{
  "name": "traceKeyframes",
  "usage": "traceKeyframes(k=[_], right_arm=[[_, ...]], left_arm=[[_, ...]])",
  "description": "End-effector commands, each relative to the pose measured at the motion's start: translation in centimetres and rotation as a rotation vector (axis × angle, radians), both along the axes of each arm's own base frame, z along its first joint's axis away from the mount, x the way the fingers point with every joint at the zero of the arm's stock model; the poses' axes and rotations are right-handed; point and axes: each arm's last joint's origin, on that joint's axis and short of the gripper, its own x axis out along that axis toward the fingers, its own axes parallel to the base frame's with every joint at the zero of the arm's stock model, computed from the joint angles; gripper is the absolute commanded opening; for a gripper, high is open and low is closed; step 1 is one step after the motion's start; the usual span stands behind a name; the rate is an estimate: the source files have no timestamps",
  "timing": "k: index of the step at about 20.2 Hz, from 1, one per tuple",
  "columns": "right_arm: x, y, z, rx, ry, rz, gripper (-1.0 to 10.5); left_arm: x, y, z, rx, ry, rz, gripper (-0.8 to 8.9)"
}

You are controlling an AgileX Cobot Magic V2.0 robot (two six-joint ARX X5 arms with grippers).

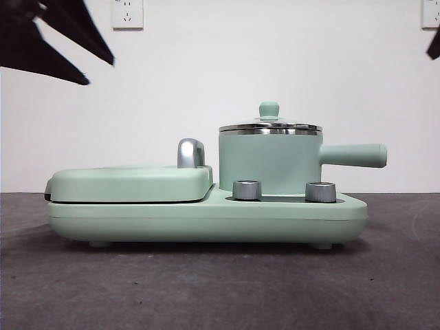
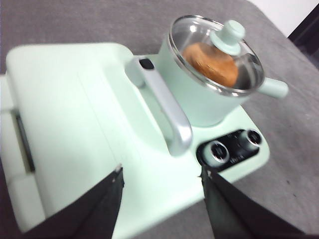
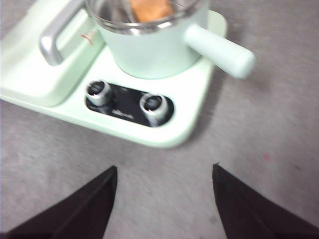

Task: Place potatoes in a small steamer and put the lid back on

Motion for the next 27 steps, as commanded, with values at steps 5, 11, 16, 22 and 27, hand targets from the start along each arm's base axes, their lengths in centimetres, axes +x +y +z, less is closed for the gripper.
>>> traceKeyframes(k=[5, 11, 16, 22, 27], right_arm=[[2.2, 1.4, -0.3, 0.029, 0.016, 0.085, 3.0], [2.9, 1.8, -0.6, 0.031, 0.036, 0.112, 3.0], [2.9, 1.8, -0.8, 0.023, 0.055, 0.111, 3.0], [3.0, 1.9, -0.7, 0.032, 0.036, 0.131, 0.1], [2.8, 1.9, -0.3, 0.062, 0.013, 0.166, 0.1]], left_arm=[[-5.2, 1.6, -1.8, -0.102, 0.036, 0.060, 2.47], [-7.4, 2.4, -2.2, -0.074, 0.063, 0.085, 2.47], [-8.1, 2.6, -2.1, -0.062, 0.054, 0.083, 2.47], [-8.4, 2.7, -1.9, -0.061, 0.043, 0.081, 0.05], [-8.5, 2.7, -1.9, -0.060, 0.047, 0.081, 0.06]])
